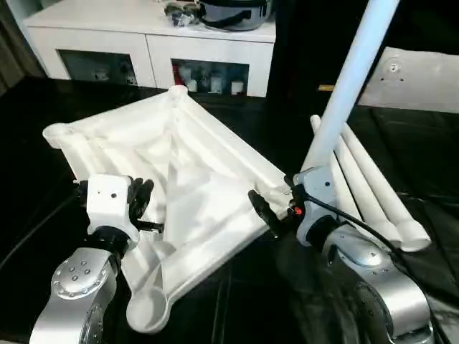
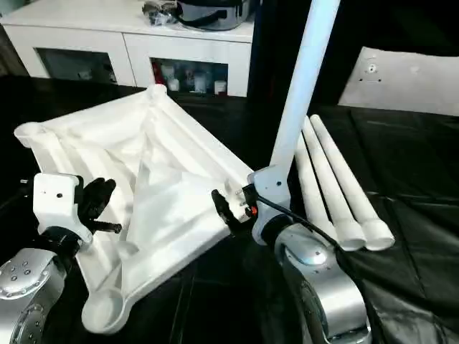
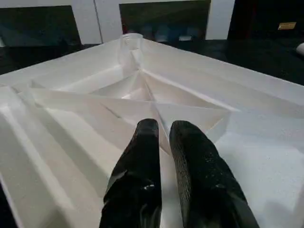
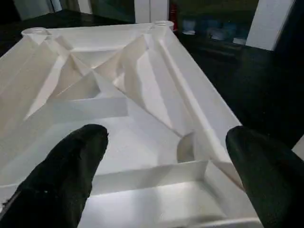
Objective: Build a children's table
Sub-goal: Rotate leg to tighten
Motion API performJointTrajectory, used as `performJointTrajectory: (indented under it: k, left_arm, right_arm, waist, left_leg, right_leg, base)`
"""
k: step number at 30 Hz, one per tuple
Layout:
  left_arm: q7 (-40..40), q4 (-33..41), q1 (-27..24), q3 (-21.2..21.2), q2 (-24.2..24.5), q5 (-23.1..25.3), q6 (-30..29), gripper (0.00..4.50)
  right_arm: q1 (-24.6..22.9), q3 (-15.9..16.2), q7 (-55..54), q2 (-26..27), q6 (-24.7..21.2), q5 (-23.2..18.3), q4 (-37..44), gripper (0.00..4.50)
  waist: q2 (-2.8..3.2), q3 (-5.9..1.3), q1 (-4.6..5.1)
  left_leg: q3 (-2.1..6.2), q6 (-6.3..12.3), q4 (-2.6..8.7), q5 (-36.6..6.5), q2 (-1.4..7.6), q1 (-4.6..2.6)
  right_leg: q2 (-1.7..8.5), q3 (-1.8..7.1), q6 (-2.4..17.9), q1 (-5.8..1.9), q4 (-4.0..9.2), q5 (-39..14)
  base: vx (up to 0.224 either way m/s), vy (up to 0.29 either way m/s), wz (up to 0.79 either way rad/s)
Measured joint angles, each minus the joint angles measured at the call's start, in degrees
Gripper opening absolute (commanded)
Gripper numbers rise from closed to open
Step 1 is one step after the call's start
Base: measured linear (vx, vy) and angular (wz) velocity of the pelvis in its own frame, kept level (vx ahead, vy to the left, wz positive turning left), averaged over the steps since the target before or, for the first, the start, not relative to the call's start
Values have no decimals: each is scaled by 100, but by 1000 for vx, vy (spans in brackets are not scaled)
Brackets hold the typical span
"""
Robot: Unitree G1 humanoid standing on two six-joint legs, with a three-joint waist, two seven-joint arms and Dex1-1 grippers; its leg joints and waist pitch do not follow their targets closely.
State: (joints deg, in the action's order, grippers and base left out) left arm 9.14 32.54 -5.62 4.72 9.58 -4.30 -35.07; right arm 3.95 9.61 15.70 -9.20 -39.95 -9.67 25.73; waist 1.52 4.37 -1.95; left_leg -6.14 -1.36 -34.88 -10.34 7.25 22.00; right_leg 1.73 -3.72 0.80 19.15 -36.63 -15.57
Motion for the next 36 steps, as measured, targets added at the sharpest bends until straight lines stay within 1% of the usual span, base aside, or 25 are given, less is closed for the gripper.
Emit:
performJointTrajectory:
  k: [4,5,7,9,10,12,14,15,17,18,19,20,21,22,23,24,26,28,29,30,32,33,34,35,36]
  left_arm:
    - [69,55,-69,-31,70,-60,1,62]
    - [75,69,-97,-47,68,-60,15,62]
    - [70,122,-161,-115,142,-21,15,62]
    - [65,203,-162,-119,214,41,19,62]
    - [59,228,-157,-115,227,70,22,62]
    - [49,286,-211,-116,171,67,23,62]
    - [0,332,-327,-101,73,59,23,62]
    - [-21,341,-337,-98,60,59,23,62]
    - [-82,347,-337,-109,70,74,24,62]
    - [-102,351,-331,-115,76,78,26,62]
    - [-135,356,-307,-118,53,89,26,62]
    - [-149,362,-307,-138,37,95,25,62]
    - [-153,378,-279,-208,-14,89,24,62]
    - [-154,400,-265,-277,-86,69,19,62]
    - [-160,429,-260,-296,-108,67,0,62]
    - [-177,490,-258,-292,-111,63,-3,62]
    - [-201,575,-261,-251,-168,28,-103,62]
    - [-218,587,-360,-235,-182,16,-181,62]
    - [-240,587,-407,-234,-191,13,-187,62]
    - [-256,593,-436,-236,-202,13,-187,62]
    - [-258,648,-479,-233,-197,20,-184,62]
    - [-264,668,-533,-223,-203,20,-180,62]
    - [-277,670,-559,-204,-216,20,-169,62]
    - [-295,676,-559,-193,-240,19,-139,62]
    - [-311,703,-568,-187,-248,21,-111,62]
  right_arm:
    - [-182,0,-28,-2,-18,-2,22,450]
    - [-192,-28,-42,-5,-70,-4,21,450]
    - [-195,-38,-53,7,-94,-13,21,450]
    - [-188,1,-38,50,-95,-58,23,450]
    - [-188,46,-13,66,-93,-90,31,450]
    - [-199,86,33,41,-92,-106,32,450]
    - [-195,104,106,9,-57,-123,32,450]
    - [-174,103,134,6,-43,-129,32,450]
    - [-131,103,174,17,-39,-163,32,450]
    - [-122,103,182,22,-32,-183,32,450]
    - [-88,95,203,-2,-1,-190,23,450]
    - [-96,77,214,-22,12,-195,10,450]
    - [-99,49,222,-49,19,-197,-7,450]
    - [-100,6,227,-101,19,-197,-41,450]
    - [-95,-24,230,-112,25,-197,-42,450]
    - [-82,-38,232,-111,41,-197,-32,450]
    - [-80,-31,275,-133,46,-197,-34,450]
    - [-76,49,361,-168,44,-204,-44,450]
    - [-69,76,373,-173,44,-204,-44,450]
    - [-71,99,388,-195,45,-204,-41,450]
    - [-72,111,414,-223,50,-203,-45,450]
    - [-72,127,423,-231,51,-202,-49,450]
    - [-72,156,428,-238,67,-196,-50,450]
    - [-70,162,434,-248,77,-195,-49,450]
    - [-69,161,434,-261,96,-195,-48,450]
  waist:
    - [2,-1,-83]
    - [18,-11,-143]
    - [92,-43,-289]
    - [77,-83,-278]
    - [83,-88,-221]
    - [105,-88,-96]
    - [103,-121,-36]
    - [79,-140,-20]
    - [31,-168,-2]
    - [-31,-199,11]
    - [-97,-219,21]
    - [-108,-210,12]
    - [-113,-199,-25]
    - [-177,-155,-42]
    - [-202,-162,-40]
    - [-201,-161,-38]
    - [-75,-159,-44]
    - [-155,-114,-124]
    - [-164,-108,-168]
    - [-161,-95,-289]
    - [-184,-41,-424]
    - [-207,-23,-463]
    - [-232,-7,-480]
    - [-216,-2,-485]
    - [-156,12,-467]
  left_leg:
    - [-87,43,-24,-24,-19,30]
    - [-119,74,-129,-48,-12,5]
    - [-79,29,-229,-194,-17,2]
    - [-248,55,-208,-216,-18,-24]
    - [-268,69,-204,-228,-34,8]
    - [-221,50,-182,-216,-21,38]
    - [-152,54,-96,-127,93,68]
    - [-110,62,-40,-79,133,114]
    - [-75,5,15,17,178,163]
    - [-73,-42,48,70,177,185]
    - [-34,-86,67,131,214,210]
    - [-35,-5,12,84,219,235]
    - [-57,371,-297,-155,232,296]
    - [-103,571,-794,-312,124,307]
    - [-120,583,-956,-389,7,247]
    - [-133,592,-893,-480,-132,79]
    - [-87,555,-445,-754,-170,-127]
    - [-99,393,-238,-571,-120,-125]
    - [-118,380,-221,-508,-130,-102]
    - [-110,416,-306,-517,-181,-113]
    - [158,435,-679,-537,-193,-39]
    - [289,400,-782,-518,-170,-2]
    - [347,363,-699,-495,-121,-9]
    - [347,365,-491,-495,-58,-75]
    - [335,367,-158,-497,81,-201]
  right_leg:
    - [124,9,-75,-10,51,44]
    - [103,107,-133,18,40,82]
    - [33,412,-240,82,19,153]
    - [-31,605,-212,197,70,146]
    - [2,557,-161,212,31,150]
    - [56,319,-128,198,-126,171]
    - [-44,105,-145,202,-383,153]
    - [-51,58,-146,200,-417,132]
    - [20,112,-50,173,-327,82]
    - [86,154,36,156,-214,-41]
    - [48,120,16,168,-183,-156]
    - [-15,74,118,141,-149,-124]
    - [-53,40,194,128,-119,-82]
    - [-79,13,266,64,-60,-42]
    - [-106,-12,321,43,-12,-9]
    - [-183,-52,347,38,52,51]
    - [-364,-188,347,43,237,185]
    - [-385,-218,305,103,369,299]
    - [-361,-213,307,119,331,303]
    - [-313,-175,368,134,245,288]
    - [-228,-62,351,158,130,258]
    - [-181,5,327,169,99,253]
    - [-70,32,265,178,79,248]
    - [-26,51,218,180,83,256]
    - [-36,38,182,170,95,272]
  base:
    - [5,37,-7]
    - [13,95,-18]
    - [32,156,-62]
    - [23,174,-59]
    - [-25,148,-22]
    - [-17,109,-9]
    - [-12,-36,2]
    - [-27,-85,0]
    - [-44,-122,-3]
    - [-72,-225,-1]
    - [-86,-267,2]
    - [-86,-267,2]
    - [-51,-254,2]
    - [-50,-234,4]
    - [-83,-333,8]
    - [-80,-215,8]
    - [-62,-123,9]
    - [-116,-123,12]
    - [-147,-102,13]
    - [-80,-32,5]
    - [-29,16,-2]
    - [-68,64,-15]
    - [-79,94,3]
    - [-79,94,3]
    - [-67,152,12]
